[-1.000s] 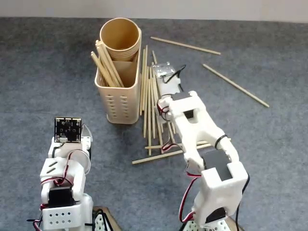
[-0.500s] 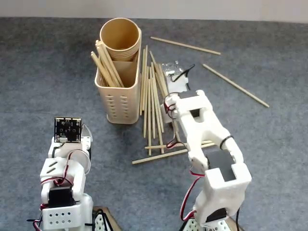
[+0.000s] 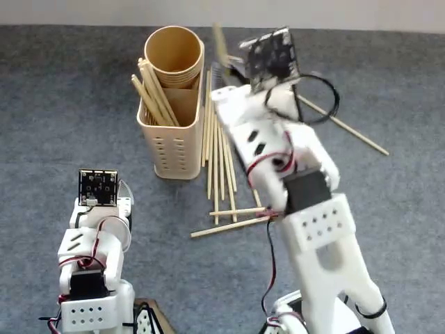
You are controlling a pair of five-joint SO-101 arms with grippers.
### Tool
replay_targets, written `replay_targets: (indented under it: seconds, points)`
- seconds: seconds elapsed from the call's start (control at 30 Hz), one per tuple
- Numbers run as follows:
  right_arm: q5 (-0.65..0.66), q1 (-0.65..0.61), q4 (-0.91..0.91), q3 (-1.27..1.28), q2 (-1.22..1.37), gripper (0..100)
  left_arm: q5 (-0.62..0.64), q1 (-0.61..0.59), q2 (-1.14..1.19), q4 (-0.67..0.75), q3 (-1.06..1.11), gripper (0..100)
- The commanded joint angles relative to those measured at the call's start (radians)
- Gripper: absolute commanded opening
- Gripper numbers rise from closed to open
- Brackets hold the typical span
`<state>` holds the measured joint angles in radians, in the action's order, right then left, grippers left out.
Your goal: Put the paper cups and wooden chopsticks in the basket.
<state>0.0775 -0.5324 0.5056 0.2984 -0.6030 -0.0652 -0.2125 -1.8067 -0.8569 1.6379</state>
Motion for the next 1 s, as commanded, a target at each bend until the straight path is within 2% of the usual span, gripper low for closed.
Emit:
replay_targets:
  seconds: [0.0,0.23,0.3,0.47,0.67,0.83,0.9,0.97]
  points:
    - [0.000,-0.102,-0.153,-0.019,-0.022,0.5,-0.012,0.012,-0.005,0.017,-0.005,11]
    - [-0.002,-0.188,-0.464,0.051,0.189,0.5,-0.012,0.012,-0.005,0.018,-0.005,11]
    - [-0.009,-0.186,-0.493,0.058,0.260,0.5,-0.012,0.012,-0.005,0.018,-0.005,11]
    - [-0.143,-0.137,-0.492,0.059,0.317,0.9,-0.012,0.012,-0.005,0.018,-0.005,11]
    - [-0.124,-0.119,-0.421,0.059,0.317,16.4,-0.012,0.012,-0.005,0.017,-0.005,11]
    - [-0.115,-0.113,-0.355,0.050,0.317,17.0,-0.012,0.012,-0.005,0.017,-0.005,11]
    - [-0.034,-0.107,-0.265,0.024,0.298,17.0,-0.012,0.012,-0.005,0.017,-0.005,11]
    - [0.037,-0.082,-0.088,-0.025,0.242,17.0,-0.012,0.012,-0.005,0.020,-0.005,11]
